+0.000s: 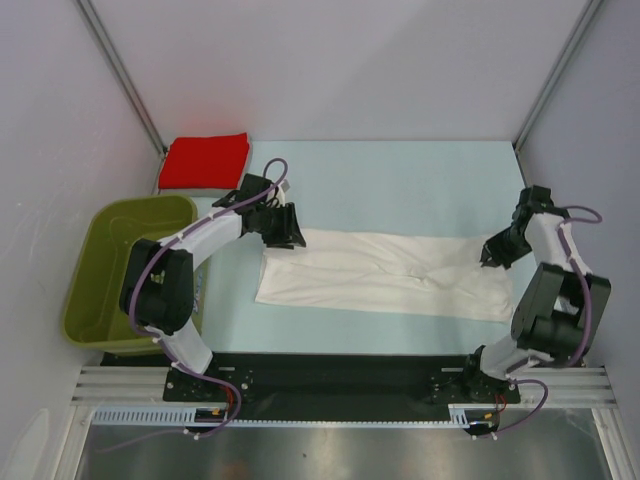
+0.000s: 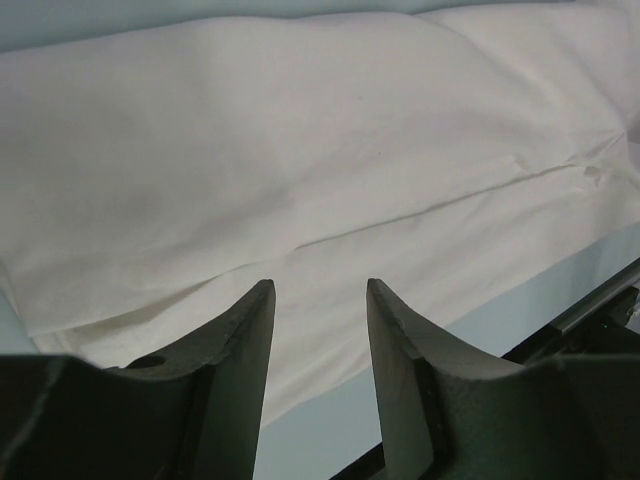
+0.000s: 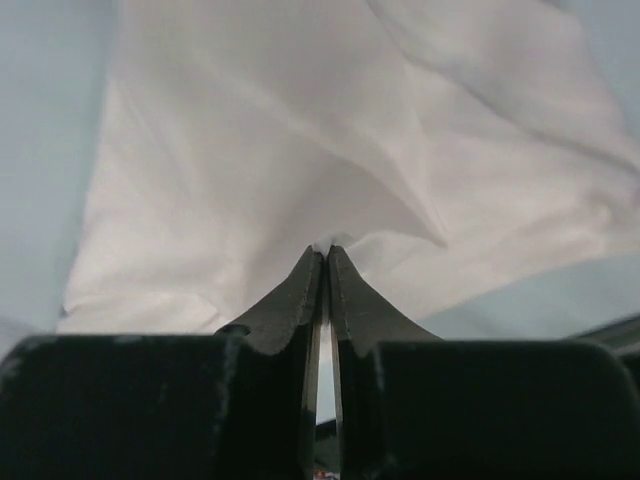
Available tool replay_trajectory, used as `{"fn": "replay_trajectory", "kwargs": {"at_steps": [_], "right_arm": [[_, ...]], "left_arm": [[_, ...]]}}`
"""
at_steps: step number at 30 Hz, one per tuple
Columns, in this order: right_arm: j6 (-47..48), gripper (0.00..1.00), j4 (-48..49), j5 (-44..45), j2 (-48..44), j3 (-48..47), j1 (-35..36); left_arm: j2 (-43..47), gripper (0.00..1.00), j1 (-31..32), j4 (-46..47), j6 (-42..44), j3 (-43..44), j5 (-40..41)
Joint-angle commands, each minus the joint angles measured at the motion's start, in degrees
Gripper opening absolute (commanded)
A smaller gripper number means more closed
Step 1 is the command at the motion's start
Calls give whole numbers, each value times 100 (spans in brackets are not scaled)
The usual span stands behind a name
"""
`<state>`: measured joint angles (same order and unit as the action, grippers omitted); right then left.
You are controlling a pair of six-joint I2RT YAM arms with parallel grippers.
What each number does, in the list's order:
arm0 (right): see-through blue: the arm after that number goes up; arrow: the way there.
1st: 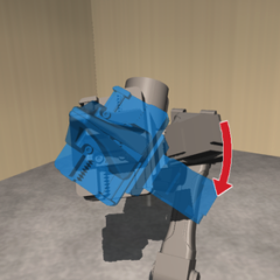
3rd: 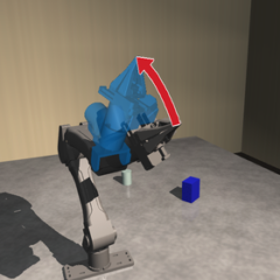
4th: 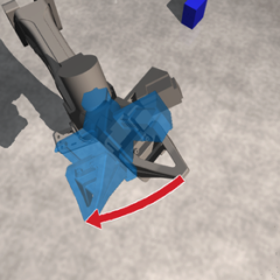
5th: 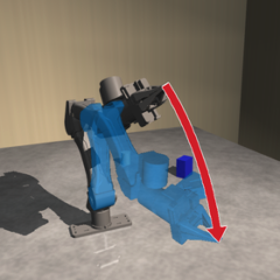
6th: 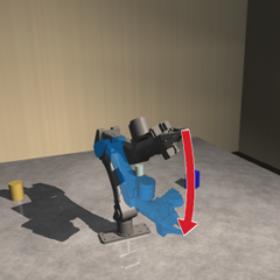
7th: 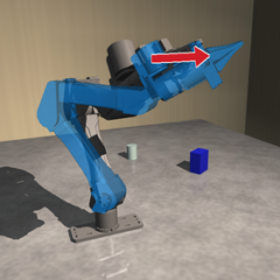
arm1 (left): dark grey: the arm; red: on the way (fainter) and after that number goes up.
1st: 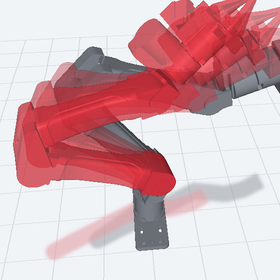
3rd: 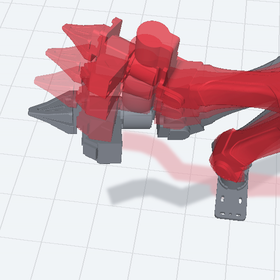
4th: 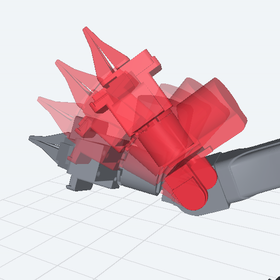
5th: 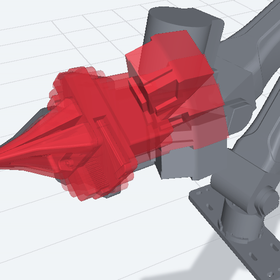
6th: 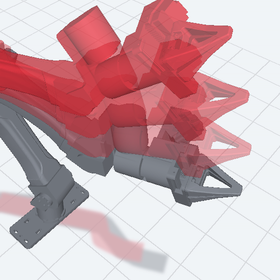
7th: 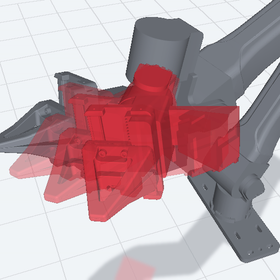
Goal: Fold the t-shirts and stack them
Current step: Fold the tshirt
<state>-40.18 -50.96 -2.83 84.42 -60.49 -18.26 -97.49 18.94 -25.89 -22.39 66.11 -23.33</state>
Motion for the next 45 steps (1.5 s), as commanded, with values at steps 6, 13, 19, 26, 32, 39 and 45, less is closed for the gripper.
{"fn": "replay_trajectory", "kwargs": {"at_steps": [6, 13, 19, 26, 32, 39, 45], "right_arm": [[1012, 32, 176, -138, 2421, -2318, 51], [1636, 80, 244, -752, 982, -1581, 156], [1847, 72, 1148, -1860, -434, 184, 525], [2155, 51, 1966, -2362, -629, 1091, 534], [2260, 57, 2396, -2450, -392, 1452, 613], [2173, 60, 2995, -2617, -14, 1681, 683], [2120, 61, 3373, -2696, 92, 1812, 824]], "left_arm": [[169, 48, -74, 58, 148, -89, -216], [292, 49, -75, 102, 86, -282, -242], [170, 49, -75, 137, -11, -221, -391], [187, 49, -75, 84, -116, -177, -540], [354, 49, -75, 40, -116, -265, -594], [521, 49, -83, -48, -90, -318, -549], [591, 50, -118, -74, -72, -370, -550]]}}
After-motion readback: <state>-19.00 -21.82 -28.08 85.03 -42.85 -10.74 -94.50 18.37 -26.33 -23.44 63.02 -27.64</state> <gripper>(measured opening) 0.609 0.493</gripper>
